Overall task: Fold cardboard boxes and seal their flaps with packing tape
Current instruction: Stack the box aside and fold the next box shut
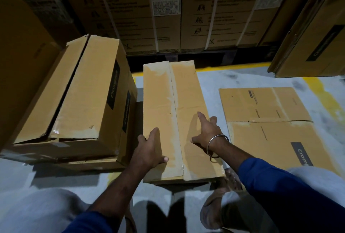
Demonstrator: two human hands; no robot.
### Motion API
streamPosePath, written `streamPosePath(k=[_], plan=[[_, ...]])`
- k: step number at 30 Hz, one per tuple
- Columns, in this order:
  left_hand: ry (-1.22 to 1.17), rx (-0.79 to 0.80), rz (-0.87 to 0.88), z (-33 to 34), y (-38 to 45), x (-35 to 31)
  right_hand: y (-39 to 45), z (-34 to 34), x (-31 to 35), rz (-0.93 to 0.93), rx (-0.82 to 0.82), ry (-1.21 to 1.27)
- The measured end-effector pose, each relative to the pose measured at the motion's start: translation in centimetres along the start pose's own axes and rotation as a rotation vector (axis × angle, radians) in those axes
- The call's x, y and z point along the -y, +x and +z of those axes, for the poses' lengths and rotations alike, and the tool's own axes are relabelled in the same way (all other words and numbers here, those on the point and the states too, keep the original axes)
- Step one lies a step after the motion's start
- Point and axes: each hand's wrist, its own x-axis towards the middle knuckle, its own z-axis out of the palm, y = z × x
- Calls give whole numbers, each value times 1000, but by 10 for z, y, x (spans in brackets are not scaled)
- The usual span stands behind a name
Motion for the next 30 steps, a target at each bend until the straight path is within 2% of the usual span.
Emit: streamPosePath(k=[9, 13, 15, 17, 21, 26, 30], plan=[[22, -34, 112, -2, 8, -5, 2, -3, -5, -15, 1, -42], [35, 11, 90, -4, 9, -1, -4, -9, -1, -53, 219, -165], [31, 45, 81, -6, 9, 3, -15, -11, 0, -102, 390, -325], [24, 72, 63, -7, 8, 5, -25, -6, -1, -135, 496, -486], [10, 77, 42, -7, 7, 6, -35, 7, -4, -164, 474, -593], [48, 72, 30, -8, 6, 8, -36, 7, -5, -217, 425, -564], [158, 57, 104, -9, 6, 8, -28, 7, -10, -243, 387, -522]])
